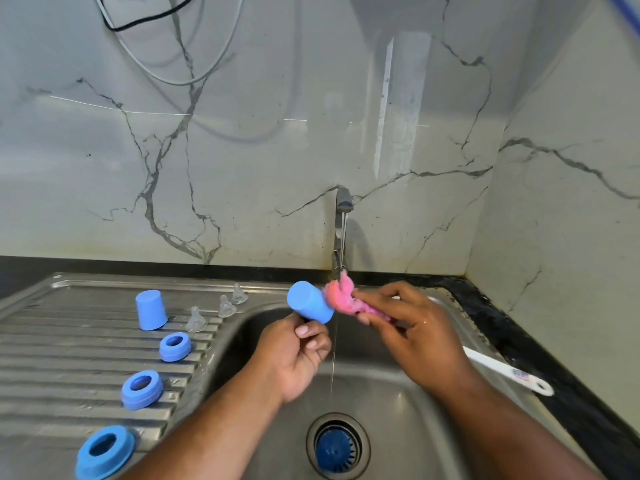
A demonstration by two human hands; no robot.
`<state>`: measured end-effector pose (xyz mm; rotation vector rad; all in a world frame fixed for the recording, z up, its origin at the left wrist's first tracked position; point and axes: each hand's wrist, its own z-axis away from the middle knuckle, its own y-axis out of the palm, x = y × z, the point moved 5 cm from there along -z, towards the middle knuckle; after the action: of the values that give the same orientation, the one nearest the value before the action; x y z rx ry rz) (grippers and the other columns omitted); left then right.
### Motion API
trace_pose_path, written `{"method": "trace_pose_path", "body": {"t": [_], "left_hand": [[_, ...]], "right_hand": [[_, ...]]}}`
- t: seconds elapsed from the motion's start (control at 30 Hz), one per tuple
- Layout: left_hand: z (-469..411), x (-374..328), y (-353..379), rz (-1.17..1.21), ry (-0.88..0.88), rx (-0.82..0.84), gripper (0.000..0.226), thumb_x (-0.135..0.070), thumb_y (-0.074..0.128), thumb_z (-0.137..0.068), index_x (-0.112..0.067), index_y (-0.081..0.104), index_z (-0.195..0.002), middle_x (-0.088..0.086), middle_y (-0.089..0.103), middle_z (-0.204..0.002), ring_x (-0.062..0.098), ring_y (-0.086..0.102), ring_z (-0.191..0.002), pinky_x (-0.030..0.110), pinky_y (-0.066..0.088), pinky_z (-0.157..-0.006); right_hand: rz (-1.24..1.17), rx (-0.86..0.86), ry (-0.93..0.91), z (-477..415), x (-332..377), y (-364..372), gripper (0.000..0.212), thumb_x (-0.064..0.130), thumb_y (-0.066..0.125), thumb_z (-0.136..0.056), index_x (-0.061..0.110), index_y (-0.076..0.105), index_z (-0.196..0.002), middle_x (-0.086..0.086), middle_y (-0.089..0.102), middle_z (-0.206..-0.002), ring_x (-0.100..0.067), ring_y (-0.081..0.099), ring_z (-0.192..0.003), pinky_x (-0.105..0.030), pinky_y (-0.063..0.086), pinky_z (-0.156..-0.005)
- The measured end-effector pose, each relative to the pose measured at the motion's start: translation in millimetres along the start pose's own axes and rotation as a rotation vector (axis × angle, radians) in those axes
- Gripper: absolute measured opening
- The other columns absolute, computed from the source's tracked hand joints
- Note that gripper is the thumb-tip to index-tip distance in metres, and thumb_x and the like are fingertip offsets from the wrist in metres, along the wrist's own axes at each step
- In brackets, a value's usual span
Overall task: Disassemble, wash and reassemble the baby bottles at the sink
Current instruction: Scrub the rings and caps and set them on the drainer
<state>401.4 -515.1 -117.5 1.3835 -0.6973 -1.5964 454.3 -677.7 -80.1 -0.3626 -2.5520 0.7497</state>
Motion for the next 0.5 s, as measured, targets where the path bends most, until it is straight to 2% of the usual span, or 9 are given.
{"method": "trace_pose_path", "body": {"t": [0.1,0.2,0.27,0.37,0.43,0.5], "left_hand": [[4,7,4,-0.026,0.001,0.018,0.032,-0.003,0.029,-0.104,-0.004,0.056,-0.087,-0.001,0.035,-0.063,0.003,0.031,-0.034,0.015,0.029,-0.034],[2,7,4,0.025,-0.012,0.022,0.03,0.001,0.027,-0.1,-0.005,0.054,-0.089,-0.003,0.03,-0.061,0.003,0.03,-0.033,0.016,0.027,-0.034],[2,3,4,-0.002,0.013,0.02,0.031,0.003,0.027,-0.098,-0.003,0.055,-0.09,-0.003,0.029,-0.057,0.003,0.029,-0.033,0.015,0.026,-0.034],[8,7,10,-0.139,0.052,0.05,0.021,0.005,0.04,-0.09,0.003,0.059,-0.081,0.002,0.041,-0.049,0.003,0.032,-0.033,0.014,0.027,-0.035],[8,9,10,-0.131,0.044,0.071,0.017,0.004,0.042,-0.085,0.004,0.059,-0.083,0.005,0.041,-0.054,0.003,0.033,-0.034,0.014,0.029,-0.035],[3,5,7,-0.06,0.028,0.065,0.028,0.004,0.031,-0.094,0.002,0.058,-0.089,0.001,0.033,-0.061,0.003,0.03,-0.034,0.016,0.03,-0.034]], "right_hand": [[-0.112,0.025,-0.094,-1,19,3,0.036,0.025,0.073,-0.094,0.029,0.07,-0.129,0.01,0.063,-0.112,-0.01,0.064,-0.094,-0.02,0.053,-0.071],[-0.057,0.06,0.01,0,3,10,0.034,0.031,0.069,-0.093,0.032,0.071,-0.127,0.017,0.061,-0.109,-0.009,0.063,-0.092,-0.025,0.052,-0.07],[-0.033,0.049,0.041,0,-1,5,0.034,0.027,0.071,-0.093,0.034,0.072,-0.126,0.018,0.059,-0.108,-0.009,0.061,-0.091,-0.021,0.047,-0.07],[-0.169,0.07,-0.081,0,25,6,0.038,0.018,0.073,-0.094,0.031,0.07,-0.129,0.009,0.062,-0.112,-0.012,0.064,-0.096,-0.015,0.047,-0.074],[-0.175,0.075,-0.068,0,24,11,0.039,0.016,0.072,-0.094,0.031,0.069,-0.13,0.009,0.062,-0.113,-0.012,0.063,-0.097,-0.016,0.048,-0.075],[-0.132,0.07,0.032,-1,5,10,0.036,0.018,0.073,-0.094,0.031,0.071,-0.127,0.014,0.061,-0.11,-0.01,0.062,-0.095,-0.023,0.05,-0.074]]}}
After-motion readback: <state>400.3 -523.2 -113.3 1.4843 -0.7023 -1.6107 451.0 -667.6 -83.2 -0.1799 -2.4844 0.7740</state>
